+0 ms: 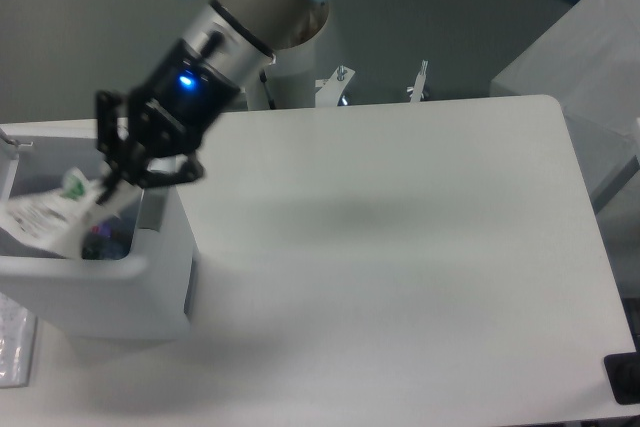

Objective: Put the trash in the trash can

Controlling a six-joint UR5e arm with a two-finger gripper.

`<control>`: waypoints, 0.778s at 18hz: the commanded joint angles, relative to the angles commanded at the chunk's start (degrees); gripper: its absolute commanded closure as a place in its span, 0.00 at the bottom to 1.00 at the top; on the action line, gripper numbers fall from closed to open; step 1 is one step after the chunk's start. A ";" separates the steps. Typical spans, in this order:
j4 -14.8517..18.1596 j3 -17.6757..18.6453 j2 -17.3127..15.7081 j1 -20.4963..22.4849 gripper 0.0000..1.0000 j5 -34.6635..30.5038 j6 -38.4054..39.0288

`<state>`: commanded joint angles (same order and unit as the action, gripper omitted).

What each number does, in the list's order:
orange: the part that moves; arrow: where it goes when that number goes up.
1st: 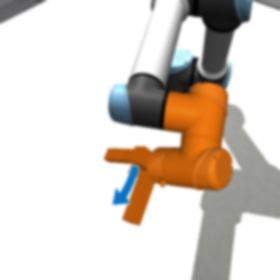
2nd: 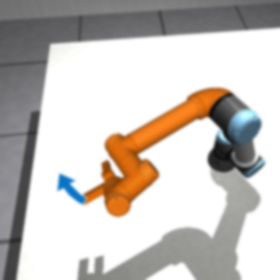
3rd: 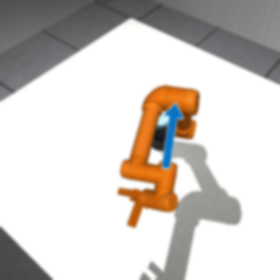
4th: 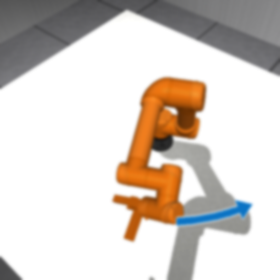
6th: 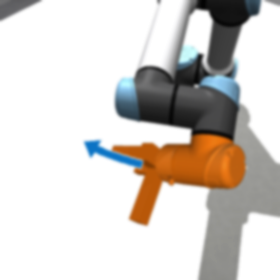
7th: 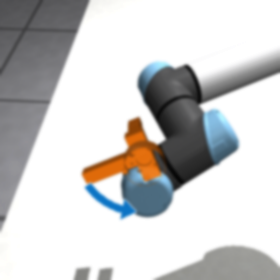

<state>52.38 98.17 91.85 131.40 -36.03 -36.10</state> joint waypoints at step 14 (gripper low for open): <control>-0.44 -0.96 -0.88 6.05 0.00 -5.43 -5.89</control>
<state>51.94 97.21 90.97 137.45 -41.47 -42.00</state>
